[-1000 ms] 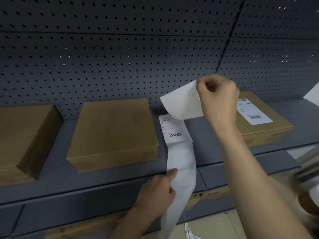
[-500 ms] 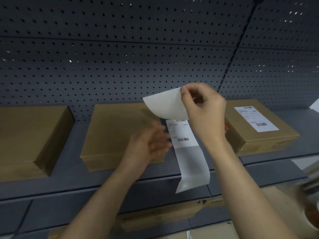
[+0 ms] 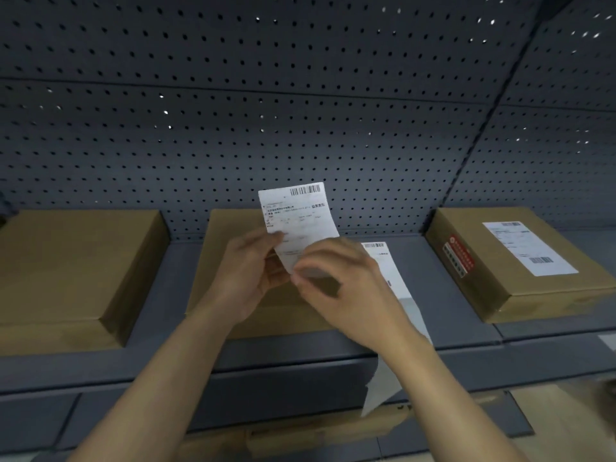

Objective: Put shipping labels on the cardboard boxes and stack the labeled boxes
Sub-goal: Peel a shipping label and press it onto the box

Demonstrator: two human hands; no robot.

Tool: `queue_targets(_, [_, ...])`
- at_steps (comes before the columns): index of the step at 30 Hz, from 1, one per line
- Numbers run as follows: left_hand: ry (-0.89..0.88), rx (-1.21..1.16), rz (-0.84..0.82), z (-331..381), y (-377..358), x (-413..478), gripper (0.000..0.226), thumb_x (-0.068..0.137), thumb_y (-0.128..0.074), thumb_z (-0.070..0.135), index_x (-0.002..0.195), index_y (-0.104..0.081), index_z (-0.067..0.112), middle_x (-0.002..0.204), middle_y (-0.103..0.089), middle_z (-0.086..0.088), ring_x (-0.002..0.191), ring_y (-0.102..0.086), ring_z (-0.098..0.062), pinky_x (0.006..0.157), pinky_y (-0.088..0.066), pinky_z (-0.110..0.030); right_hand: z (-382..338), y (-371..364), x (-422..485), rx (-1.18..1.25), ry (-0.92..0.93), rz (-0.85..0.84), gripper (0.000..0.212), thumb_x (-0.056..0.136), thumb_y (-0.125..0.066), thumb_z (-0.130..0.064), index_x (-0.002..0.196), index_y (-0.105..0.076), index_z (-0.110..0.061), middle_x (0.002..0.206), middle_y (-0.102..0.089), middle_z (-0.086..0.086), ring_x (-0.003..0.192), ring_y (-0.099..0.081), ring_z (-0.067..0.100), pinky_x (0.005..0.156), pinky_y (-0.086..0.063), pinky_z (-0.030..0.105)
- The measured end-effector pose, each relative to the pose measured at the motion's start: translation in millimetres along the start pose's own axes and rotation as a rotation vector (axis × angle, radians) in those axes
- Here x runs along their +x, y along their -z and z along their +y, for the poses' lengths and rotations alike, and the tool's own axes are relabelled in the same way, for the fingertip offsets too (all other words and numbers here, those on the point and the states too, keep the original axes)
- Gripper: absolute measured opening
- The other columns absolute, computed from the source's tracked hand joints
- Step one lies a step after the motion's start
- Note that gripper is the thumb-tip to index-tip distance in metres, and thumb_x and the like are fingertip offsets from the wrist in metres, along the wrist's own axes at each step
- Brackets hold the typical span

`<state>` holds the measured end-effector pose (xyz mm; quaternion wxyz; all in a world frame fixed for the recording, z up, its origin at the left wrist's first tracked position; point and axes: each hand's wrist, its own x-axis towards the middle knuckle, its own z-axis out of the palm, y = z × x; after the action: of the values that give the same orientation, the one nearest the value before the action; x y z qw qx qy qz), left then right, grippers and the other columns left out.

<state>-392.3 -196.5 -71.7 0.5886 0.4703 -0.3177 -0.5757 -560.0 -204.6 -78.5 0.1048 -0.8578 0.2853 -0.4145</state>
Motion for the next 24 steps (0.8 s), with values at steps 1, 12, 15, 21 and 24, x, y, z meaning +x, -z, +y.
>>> queue_targets(1, [-0.011, 0.022, 0.012, 0, 4, 2, 0.024, 0.100, -0.050, 0.015, 0.114, -0.068, 0.004, 0.105, -0.073, -0.017, 0.081, -0.071, -0.025, 0.063, -0.059, -0.034, 0, -4, -2, -0.004, -0.008, -0.024, 0.014, 0.086, -0.073, -0.026, 0.094, -0.075, -0.014, 0.100, -0.069, -0.007, 0.095, -0.062, 0.012, 0.087, -0.048, 0.040])
queue_targets(12, [-0.032, 0.090, 0.056, 5, 44, 20, 0.021, 0.100, -0.052, 0.012, 0.106, -0.071, 0.016, 0.104, -0.076, -0.002, 0.095, -0.073, -0.020, 0.080, -0.059, -0.039, 23, -21, 20, 0.274, -0.683, 0.160, 0.015, 0.089, -0.071, -0.029, 0.095, -0.075, -0.015, 0.088, -0.072, 0.003, 0.081, -0.065, 0.007, 0.076, -0.050, 0.018])
queue_targets(15, [-0.031, 0.092, 0.031, 6, 48, 22, 0.022, 0.100, -0.052, 0.012, 0.105, -0.072, 0.018, 0.106, -0.076, -0.001, 0.097, -0.072, -0.018, 0.079, -0.059, -0.036, 32, -26, 29, 0.572, -0.923, 0.053, 0.019, 0.089, -0.074, -0.028, 0.094, -0.075, -0.010, 0.094, -0.071, 0.023, 0.071, -0.061, 0.014, 0.067, -0.051, 0.025])
queue_targets(21, [-0.051, 0.198, -0.008, 5, 55, 27, 0.024, 0.099, -0.054, 0.010, 0.105, -0.072, 0.023, 0.108, -0.075, 0.003, 0.103, -0.070, -0.018, 0.092, -0.054, -0.039, 37, -34, 34, 0.663, -0.975, 0.000, 0.013, 0.089, -0.073, -0.015, 0.095, -0.075, -0.004, 0.096, -0.073, 0.023, 0.069, -0.060, 0.013, 0.061, -0.050, 0.022])
queue_targets(24, [-0.101, 0.361, 0.005, 4, 60, 29, 0.024, 0.097, -0.058, 0.011, 0.106, -0.073, 0.027, 0.109, -0.075, 0.006, 0.103, -0.070, -0.014, 0.099, -0.051, -0.042, 40, -33, 35, 0.637, -0.941, 0.002, 0.010, 0.089, -0.073, -0.015, 0.092, -0.075, -0.006, 0.092, -0.074, 0.021, 0.070, -0.061, 0.014, 0.064, -0.051, 0.024])
